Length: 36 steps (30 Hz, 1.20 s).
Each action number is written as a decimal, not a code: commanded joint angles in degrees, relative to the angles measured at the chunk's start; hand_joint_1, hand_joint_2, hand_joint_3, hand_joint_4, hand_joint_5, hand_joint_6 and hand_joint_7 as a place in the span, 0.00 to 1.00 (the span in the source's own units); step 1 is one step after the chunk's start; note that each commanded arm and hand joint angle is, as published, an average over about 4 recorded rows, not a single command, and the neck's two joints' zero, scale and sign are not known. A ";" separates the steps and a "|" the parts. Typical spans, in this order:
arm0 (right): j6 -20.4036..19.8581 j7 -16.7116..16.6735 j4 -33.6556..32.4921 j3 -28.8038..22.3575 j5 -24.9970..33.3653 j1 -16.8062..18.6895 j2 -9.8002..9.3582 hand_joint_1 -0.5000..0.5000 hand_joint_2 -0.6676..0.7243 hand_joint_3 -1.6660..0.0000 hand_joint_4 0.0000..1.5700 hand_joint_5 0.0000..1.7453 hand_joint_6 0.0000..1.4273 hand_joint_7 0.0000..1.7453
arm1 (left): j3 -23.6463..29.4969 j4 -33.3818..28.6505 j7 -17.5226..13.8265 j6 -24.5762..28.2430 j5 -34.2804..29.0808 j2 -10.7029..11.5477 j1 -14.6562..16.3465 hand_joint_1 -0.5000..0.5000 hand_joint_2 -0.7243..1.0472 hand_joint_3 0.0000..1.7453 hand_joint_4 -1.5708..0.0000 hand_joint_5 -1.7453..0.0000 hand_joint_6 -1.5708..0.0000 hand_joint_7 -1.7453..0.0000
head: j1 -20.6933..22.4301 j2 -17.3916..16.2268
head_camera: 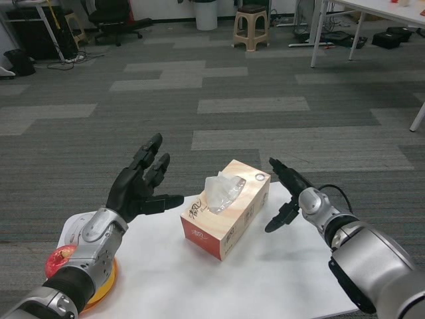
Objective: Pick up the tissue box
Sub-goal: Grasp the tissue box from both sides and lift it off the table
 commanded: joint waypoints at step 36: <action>0.88 -1.14 -2.30 19.96 2.79 -3.74 1.18 0.25 0.45 0.81 0.00 0.00 0.00 0.00 | 0.15 0.67 -0.05 -0.28 -0.14 0.25 -0.97 1.00 1.00 0.05 1.00 1.00 1.00 1.00 | 0.10 0.43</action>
